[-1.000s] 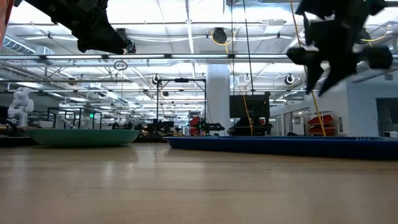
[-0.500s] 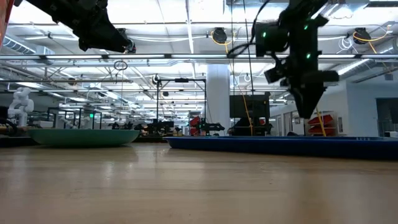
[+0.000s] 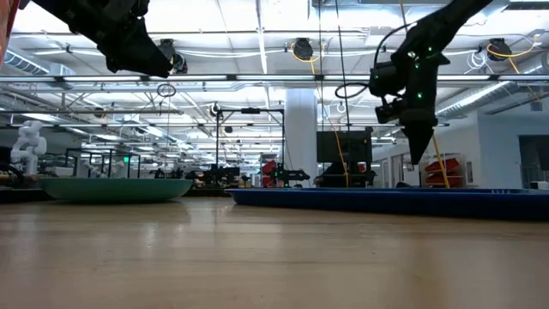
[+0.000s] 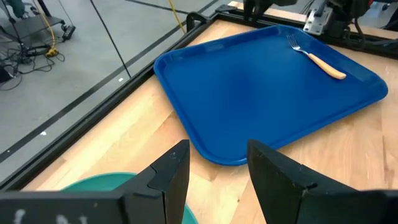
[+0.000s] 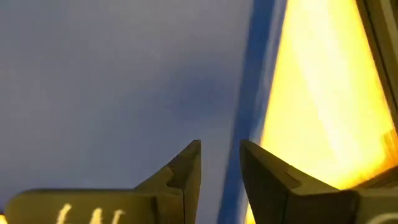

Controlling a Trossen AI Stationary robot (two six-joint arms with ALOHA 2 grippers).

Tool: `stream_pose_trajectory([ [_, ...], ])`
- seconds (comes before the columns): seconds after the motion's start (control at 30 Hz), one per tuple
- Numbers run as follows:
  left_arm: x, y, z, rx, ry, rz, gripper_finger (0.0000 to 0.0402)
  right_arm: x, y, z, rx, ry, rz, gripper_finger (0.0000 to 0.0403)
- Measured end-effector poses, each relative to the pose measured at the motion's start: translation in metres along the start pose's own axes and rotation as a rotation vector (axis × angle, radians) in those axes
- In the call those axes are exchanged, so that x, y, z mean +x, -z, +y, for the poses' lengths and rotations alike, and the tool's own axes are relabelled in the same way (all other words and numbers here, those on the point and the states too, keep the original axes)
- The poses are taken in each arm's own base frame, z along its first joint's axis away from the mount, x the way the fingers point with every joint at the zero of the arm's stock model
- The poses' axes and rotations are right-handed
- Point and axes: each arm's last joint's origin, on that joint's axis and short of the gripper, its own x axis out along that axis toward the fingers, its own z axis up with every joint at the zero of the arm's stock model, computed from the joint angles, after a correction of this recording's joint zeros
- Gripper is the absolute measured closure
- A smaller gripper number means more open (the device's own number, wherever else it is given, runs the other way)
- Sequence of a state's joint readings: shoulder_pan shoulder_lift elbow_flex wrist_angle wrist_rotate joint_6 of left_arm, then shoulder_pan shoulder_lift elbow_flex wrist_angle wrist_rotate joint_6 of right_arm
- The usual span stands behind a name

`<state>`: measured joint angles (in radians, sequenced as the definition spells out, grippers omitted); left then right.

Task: Pick and place plate/cup/fork/spoon on tray
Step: Move the blue tray to the center of the table

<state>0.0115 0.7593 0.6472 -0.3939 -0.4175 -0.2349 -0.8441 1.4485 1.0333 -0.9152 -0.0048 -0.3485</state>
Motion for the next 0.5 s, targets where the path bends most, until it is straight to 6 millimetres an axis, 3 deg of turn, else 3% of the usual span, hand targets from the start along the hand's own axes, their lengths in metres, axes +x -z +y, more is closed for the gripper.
stream_pose_trajectory([
  [0.27,0.0,0.0,0.0,0.005,0.0,0.0,0.0238,0.021,-0.002,-0.013,0.007,-0.027,0.057,0.03],
  [0.5,0.0,0.0,0.0,0.005,0.0,0.0,0.0238,0.021,-0.003,-0.013,0.018,-0.011,0.059,0.03],
])
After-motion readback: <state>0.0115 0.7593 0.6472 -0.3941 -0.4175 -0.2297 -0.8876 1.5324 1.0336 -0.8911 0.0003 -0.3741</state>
